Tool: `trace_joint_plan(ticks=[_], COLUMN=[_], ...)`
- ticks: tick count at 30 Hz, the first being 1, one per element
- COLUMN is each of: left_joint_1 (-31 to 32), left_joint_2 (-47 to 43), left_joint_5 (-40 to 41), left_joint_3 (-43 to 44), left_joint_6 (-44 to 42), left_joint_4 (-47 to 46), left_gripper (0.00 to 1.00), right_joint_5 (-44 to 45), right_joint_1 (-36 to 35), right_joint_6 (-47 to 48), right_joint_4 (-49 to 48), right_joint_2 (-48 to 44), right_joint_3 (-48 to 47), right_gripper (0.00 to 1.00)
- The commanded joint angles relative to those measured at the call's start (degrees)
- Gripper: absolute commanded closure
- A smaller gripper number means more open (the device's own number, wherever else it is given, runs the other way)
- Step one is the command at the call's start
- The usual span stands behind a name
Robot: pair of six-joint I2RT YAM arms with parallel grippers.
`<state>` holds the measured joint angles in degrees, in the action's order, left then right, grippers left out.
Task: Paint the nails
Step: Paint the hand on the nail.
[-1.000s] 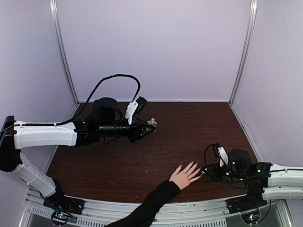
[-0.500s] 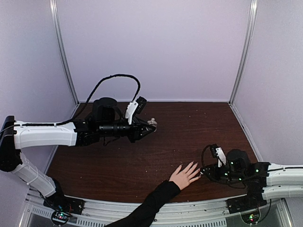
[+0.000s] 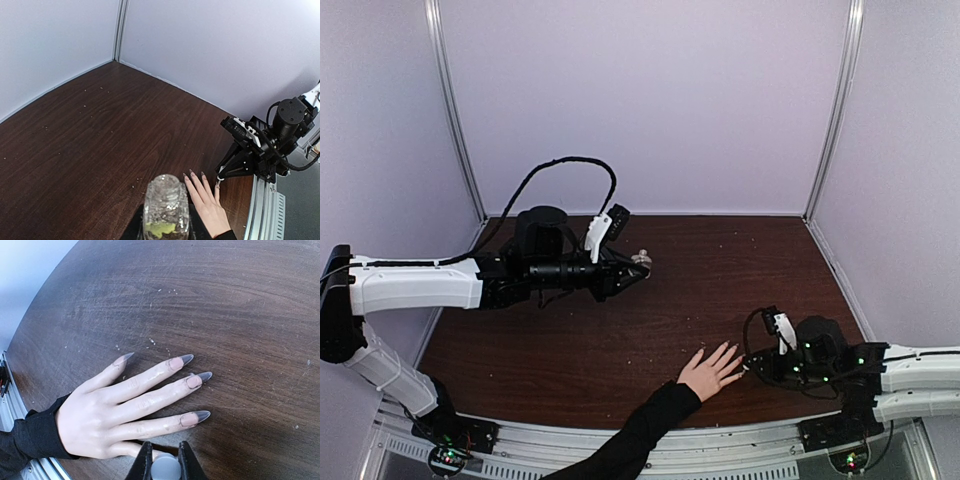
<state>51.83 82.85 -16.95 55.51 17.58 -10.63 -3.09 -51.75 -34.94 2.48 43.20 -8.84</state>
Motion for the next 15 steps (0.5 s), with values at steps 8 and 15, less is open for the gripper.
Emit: trace_joint_plan(ticks=[8, 15], left_joint_1=[-0.34, -0.33], left_joint_2=[-0.75, -0.79], left_joint_5=[-0.34, -0.31], left_joint_3=[-0.57, -0.56], left_joint_6=[-0.09, -0.07], left_joint_4=[-3.44, -3.3], left_gripper=[1.0, 1.0], right_joint_5=[2.83, 2.65], right_joint_1=[-0.37, -0.37], right_joint_6=[-1.22, -1.06], right_joint_4=[2.27, 1.11], right_joint_2=[-3.19, -0.45], right_joint_3=[0.07, -0.51], right_gripper=[1.0, 1.0])
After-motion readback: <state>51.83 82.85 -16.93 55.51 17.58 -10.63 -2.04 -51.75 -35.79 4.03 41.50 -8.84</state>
